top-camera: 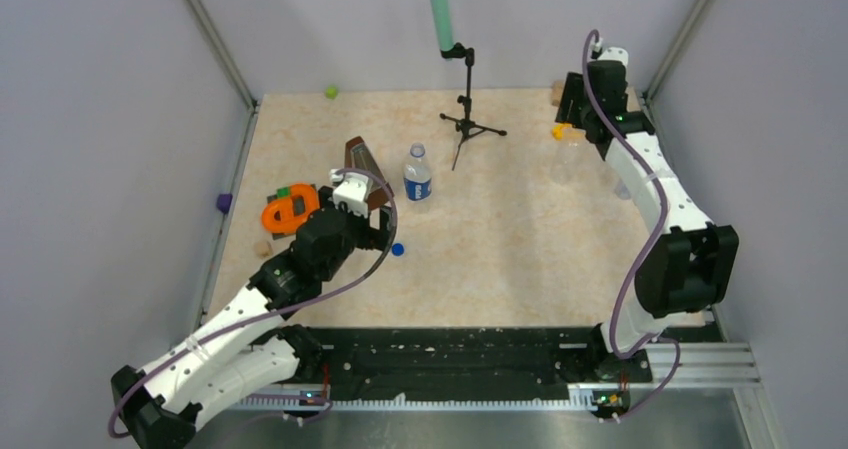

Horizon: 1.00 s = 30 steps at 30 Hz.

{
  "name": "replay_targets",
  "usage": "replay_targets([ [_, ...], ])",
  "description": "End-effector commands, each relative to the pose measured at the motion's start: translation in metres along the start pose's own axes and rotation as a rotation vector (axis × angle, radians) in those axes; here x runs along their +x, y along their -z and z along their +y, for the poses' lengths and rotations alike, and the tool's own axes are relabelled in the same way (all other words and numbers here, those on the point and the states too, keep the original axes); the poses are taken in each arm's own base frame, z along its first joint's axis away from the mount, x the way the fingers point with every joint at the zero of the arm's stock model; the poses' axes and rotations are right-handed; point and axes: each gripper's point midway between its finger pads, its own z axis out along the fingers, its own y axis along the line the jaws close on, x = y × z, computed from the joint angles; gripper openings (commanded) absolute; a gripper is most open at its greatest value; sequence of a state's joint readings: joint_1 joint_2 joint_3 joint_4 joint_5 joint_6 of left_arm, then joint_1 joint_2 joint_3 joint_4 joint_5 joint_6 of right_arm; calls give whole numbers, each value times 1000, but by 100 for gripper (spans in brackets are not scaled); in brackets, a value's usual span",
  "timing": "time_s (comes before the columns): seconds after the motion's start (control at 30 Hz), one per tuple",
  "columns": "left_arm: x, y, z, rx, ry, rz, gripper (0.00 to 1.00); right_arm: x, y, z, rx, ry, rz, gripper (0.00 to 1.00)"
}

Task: Unscrew the bottle caps
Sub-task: Pick up the plastic bottle at the center of the board.

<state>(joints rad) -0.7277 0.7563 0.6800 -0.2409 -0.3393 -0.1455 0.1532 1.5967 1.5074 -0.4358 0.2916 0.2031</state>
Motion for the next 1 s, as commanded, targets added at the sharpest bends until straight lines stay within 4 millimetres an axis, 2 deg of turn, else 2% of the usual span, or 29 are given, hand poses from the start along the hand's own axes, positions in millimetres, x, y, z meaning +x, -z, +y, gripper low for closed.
replay_targets([
  [0.0,-19,0,-9,48,-7,-38,94,-13,-6,-14,35,-27,-43,64],
  [0.17,-18,-2,-10,46,0,-31,94,-2,-16,-20,28,-50,-30,58],
  [0.37,-21,-2,-9,43,3,-42,94,7,-26,-18,8,-56,-5,55],
  [0.5,-20,-2,-9,41,1,-37,94,13,-30,-14,-12,-51,12,49],
  [0.77,-19,-1,-8,38,5,-35,94,17,-35,-18,10,-40,21,37],
  [0.97,-18,-3,-10,45,2,-28,94,21,-39,-17,4,-21,33,31],
])
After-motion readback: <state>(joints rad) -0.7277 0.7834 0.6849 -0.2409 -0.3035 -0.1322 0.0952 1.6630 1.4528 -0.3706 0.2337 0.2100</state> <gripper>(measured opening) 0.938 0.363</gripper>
